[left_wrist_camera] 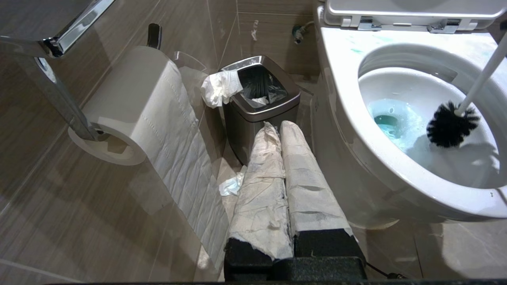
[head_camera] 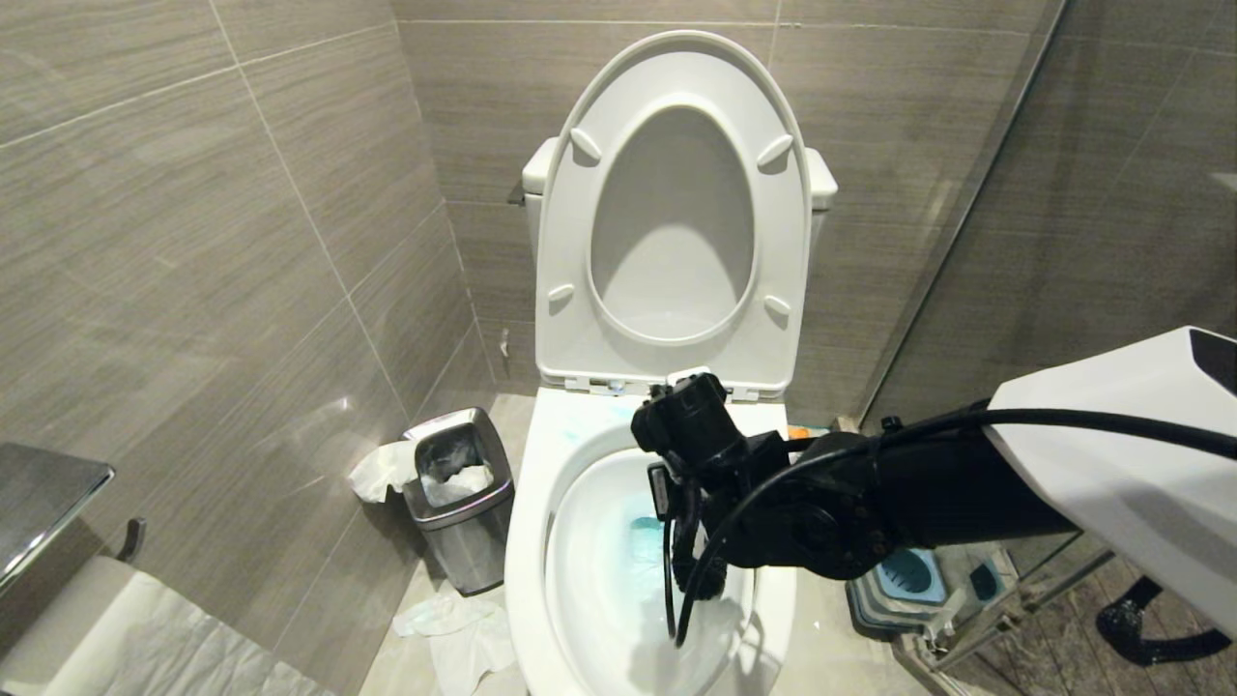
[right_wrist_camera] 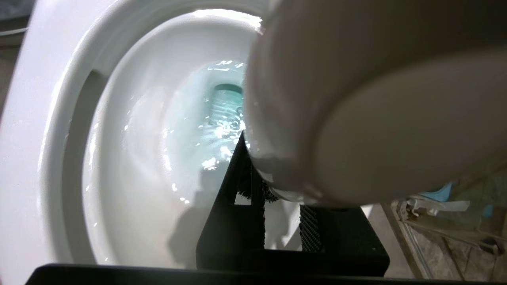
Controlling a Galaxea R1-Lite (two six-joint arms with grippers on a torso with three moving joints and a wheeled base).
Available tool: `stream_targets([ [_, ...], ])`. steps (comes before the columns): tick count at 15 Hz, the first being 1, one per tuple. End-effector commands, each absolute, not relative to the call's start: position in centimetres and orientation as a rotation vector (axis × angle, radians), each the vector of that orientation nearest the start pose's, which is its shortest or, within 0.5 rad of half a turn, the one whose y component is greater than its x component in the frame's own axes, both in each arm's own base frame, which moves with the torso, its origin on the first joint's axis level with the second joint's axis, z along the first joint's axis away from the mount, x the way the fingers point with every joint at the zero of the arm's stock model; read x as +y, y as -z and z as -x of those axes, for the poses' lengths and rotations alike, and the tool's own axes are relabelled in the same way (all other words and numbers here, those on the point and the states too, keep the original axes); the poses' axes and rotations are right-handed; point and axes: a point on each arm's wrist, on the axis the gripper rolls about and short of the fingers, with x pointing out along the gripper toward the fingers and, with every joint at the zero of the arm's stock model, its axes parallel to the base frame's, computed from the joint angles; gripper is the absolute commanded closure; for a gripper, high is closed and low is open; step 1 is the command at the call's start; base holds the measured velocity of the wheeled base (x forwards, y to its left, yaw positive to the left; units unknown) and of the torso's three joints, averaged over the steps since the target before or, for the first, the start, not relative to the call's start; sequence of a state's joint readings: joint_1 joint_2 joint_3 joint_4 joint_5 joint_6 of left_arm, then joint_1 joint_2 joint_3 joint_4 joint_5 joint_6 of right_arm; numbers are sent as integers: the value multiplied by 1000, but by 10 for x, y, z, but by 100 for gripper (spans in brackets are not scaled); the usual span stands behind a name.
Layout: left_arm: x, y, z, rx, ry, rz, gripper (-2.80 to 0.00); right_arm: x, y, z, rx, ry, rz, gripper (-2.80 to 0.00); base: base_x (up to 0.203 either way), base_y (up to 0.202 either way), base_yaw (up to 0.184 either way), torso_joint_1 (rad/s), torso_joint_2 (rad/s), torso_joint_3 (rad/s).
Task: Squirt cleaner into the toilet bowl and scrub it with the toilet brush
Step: Scrub the toilet bowl
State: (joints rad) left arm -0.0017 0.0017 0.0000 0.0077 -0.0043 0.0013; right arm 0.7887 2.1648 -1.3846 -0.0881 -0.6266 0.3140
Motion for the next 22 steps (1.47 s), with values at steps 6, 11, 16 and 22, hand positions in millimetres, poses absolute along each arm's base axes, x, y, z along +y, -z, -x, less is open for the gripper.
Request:
stream_targets([
  [6, 0, -74, 23, 11, 6, -2, 0, 313, -116, -371, 429, -28, 39, 0, 0, 0, 0, 0, 0, 0],
  [11, 0, -74, 23, 11, 6, -1, 0, 367, -94, -351, 419, -139, 68, 0, 0, 0, 0, 0, 0, 0],
  [16, 0, -74, 23, 11, 6, -2, 0, 360, -110, -348, 410, -131, 68, 0, 0, 0, 0, 0, 0, 0],
  [22, 0, -74, 23, 11, 6, -2, 0, 336, -107, -357, 439, -74, 79, 0, 0, 0, 0, 0, 0, 0],
])
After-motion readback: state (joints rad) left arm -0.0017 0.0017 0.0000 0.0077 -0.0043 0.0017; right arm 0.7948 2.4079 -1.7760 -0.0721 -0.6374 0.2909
